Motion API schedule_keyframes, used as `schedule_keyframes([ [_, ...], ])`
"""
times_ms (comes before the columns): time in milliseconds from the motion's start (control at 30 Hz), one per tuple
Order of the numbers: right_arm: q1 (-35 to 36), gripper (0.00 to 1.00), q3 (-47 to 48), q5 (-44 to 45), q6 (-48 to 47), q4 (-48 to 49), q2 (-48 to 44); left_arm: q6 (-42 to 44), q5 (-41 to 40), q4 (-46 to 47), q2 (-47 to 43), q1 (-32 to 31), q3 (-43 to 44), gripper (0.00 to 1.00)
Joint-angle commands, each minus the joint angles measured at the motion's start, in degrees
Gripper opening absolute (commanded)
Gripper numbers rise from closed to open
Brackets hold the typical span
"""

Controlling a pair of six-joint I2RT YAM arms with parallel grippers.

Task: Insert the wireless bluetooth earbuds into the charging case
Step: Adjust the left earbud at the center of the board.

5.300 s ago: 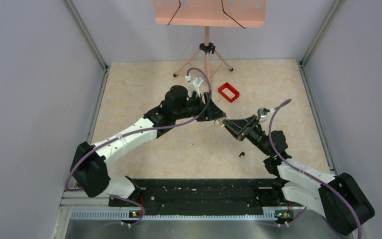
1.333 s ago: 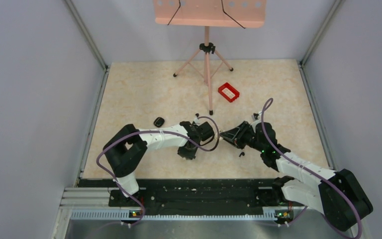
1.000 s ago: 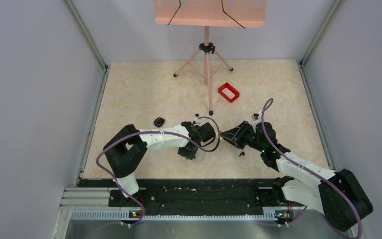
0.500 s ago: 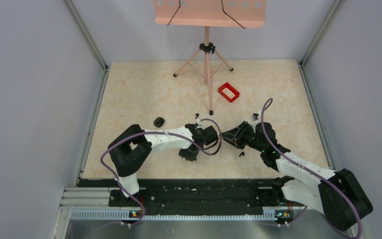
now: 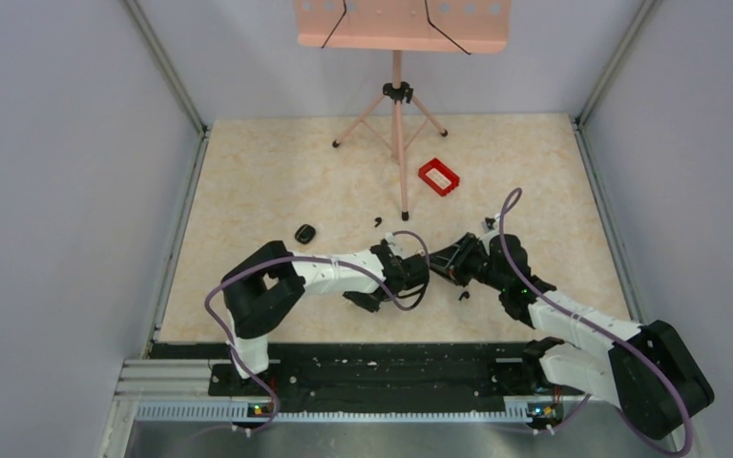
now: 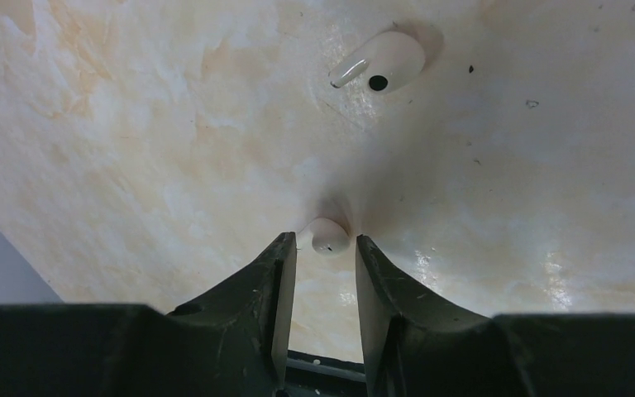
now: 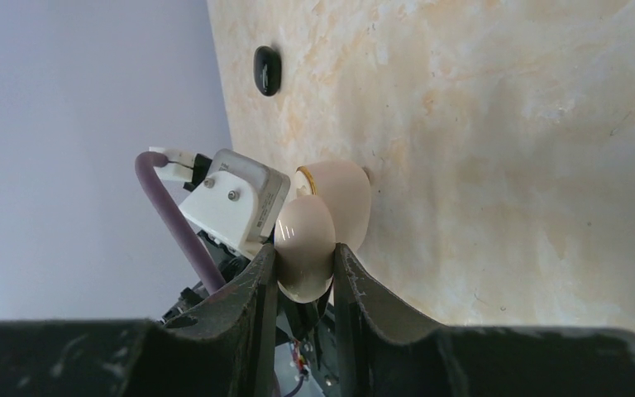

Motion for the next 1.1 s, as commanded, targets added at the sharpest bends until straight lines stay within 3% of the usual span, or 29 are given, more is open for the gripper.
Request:
schedule_keyframes([
  [0,0.54,0.00,1.82,-0.76,0.14,3.62,0.09,-0.86,-3.77,-2.66,1.54,-2.10,1.76,0.38],
  [467,0.56,0.00,1.60,-0.77,0.37,3.72,-0.23,0.92,-0.05,1.15,2.52,-2.19,0.14,0.36],
  [900,0.54,0.00,1.89,-0.68,0.35,3.44,-0.21,1.01,-0.57,1.42,2.62,-2.14,-0.23,0.21],
  [1067,0.54,0.00,2.16,-0.83,0.23,3.44,0.00,1.08,-0.63,1.16,-1.82,-1.91,0.31,0.18],
])
